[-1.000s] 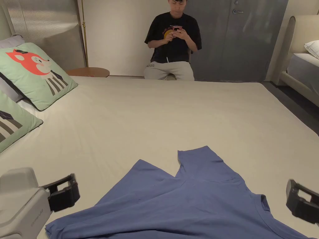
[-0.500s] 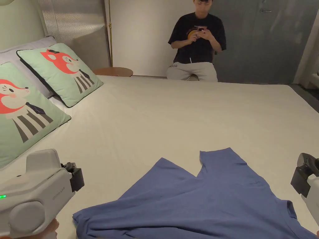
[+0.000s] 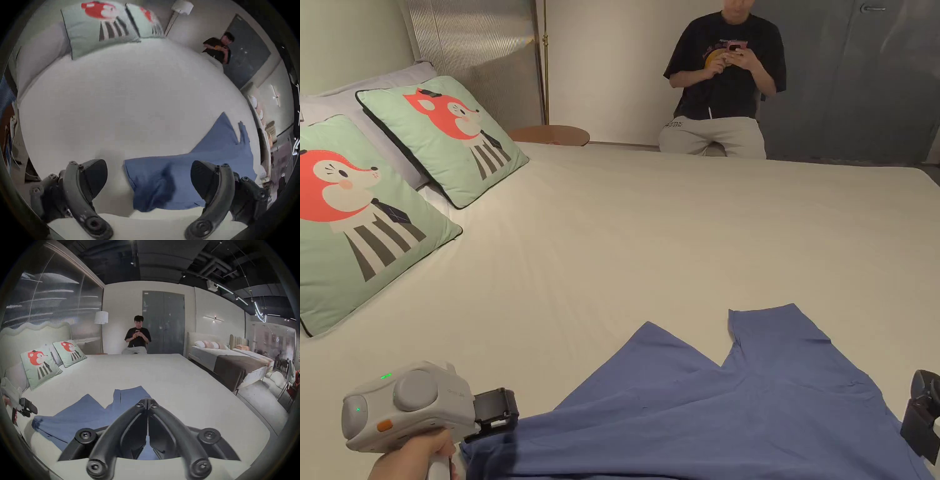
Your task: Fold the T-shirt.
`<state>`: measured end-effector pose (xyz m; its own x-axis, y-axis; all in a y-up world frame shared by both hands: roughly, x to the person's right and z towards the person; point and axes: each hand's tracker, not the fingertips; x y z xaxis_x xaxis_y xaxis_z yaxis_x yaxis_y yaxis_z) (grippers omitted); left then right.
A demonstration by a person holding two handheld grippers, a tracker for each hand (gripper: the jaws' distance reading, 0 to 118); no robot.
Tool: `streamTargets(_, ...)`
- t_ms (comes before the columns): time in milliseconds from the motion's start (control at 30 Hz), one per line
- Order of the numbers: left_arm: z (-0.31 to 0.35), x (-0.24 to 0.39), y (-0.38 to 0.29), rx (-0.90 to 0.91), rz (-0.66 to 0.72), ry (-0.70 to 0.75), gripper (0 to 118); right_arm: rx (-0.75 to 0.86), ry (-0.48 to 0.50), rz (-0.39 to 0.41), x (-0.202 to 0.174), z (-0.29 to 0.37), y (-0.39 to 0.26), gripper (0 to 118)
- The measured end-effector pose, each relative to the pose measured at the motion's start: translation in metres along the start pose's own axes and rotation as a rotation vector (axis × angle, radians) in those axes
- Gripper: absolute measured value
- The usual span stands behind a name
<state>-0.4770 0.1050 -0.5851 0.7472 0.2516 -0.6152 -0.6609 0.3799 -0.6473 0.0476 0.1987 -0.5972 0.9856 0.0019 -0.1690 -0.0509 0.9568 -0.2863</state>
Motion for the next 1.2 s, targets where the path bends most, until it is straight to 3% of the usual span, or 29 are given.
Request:
streamTargets(67,-0.008,0.001,-0.002,-0.015,0.008,0.016,84,-0.017,0.003,0.003,0.001,-0.005,-0.003,1)
streamTargets(100,-0.011,0.001,-0.002,-0.013,0.012,0.017,68,-0.024,0.003,0.004,0.002,-0.008,-0.005,1)
streamTargets(167,-0.005,0.007,-0.009,-0.004,-0.003,0.058,56,-0.041,-0.002,0.013,0.003,-0.015,-0.007,1)
streamTargets(267,0.003,0.008,-0.012,0.031,-0.023,0.051,12,-0.069,0.001,0.015,0.007,-0.028,-0.009,1)
streamTargets(333,0.012,0.005,-0.01,0.044,0.018,-0.046,6,-0.112,0.012,0.013,0.009,-0.042,-0.008,8)
streamTargets(367,0.016,0.006,-0.011,0.052,0.012,-0.047,6,-0.161,0.028,0.009,0.01,-0.053,-0.007,32)
streamTargets(400,0.021,0.01,-0.014,0.068,-0.004,-0.032,6,-0.202,0.042,0.001,0.013,-0.066,-0.005,79)
streamTargets(433,0.022,0.011,-0.011,0.101,-0.039,-0.017,6,-0.238,0.057,-0.006,0.015,-0.081,-0.005,107)
streamTargets(467,0.026,0.014,-0.013,0.123,-0.064,-0.013,6,-0.293,0.065,-0.008,0.02,-0.101,-0.008,116)
streamTargets(633,0.04,0.022,-0.019,0.167,-0.1,-0.027,6,-0.48,0.063,0.016,0.032,-0.18,-0.012,111)
streamTargets(767,0.053,0.033,-0.024,0.192,-0.14,-0.02,6,-0.599,0.001,-0.028,0.041,-0.227,-0.02,110)
streamTargets(1000,0.048,0.038,-0.028,0.223,-0.19,0.007,6,-0.662,-0.011,-0.056,0.056,-0.25,-0.042,81)
streamTargets(1033,0.049,0.038,-0.029,0.228,-0.194,0.006,6,-0.64,-0.003,-0.049,0.057,-0.244,-0.039,69)
streamTargets(1067,0.049,0.039,-0.028,0.236,-0.2,0.006,6,-0.609,0.022,-0.049,0.059,-0.238,-0.036,44)
streamTargets(1100,0.049,0.039,-0.026,0.243,-0.206,0.009,6,-0.594,0.028,-0.043,0.061,-0.232,-0.033,2)
streamTargets(1167,0.053,0.04,-0.027,0.256,-0.213,0.002,6,-0.522,-0.02,-0.032,0.061,-0.214,-0.022,2)
streamTargets(1200,0.058,0.042,-0.029,0.269,-0.221,-0.006,6,-0.474,0.035,-0.072,0.067,-0.203,-0.016,2)
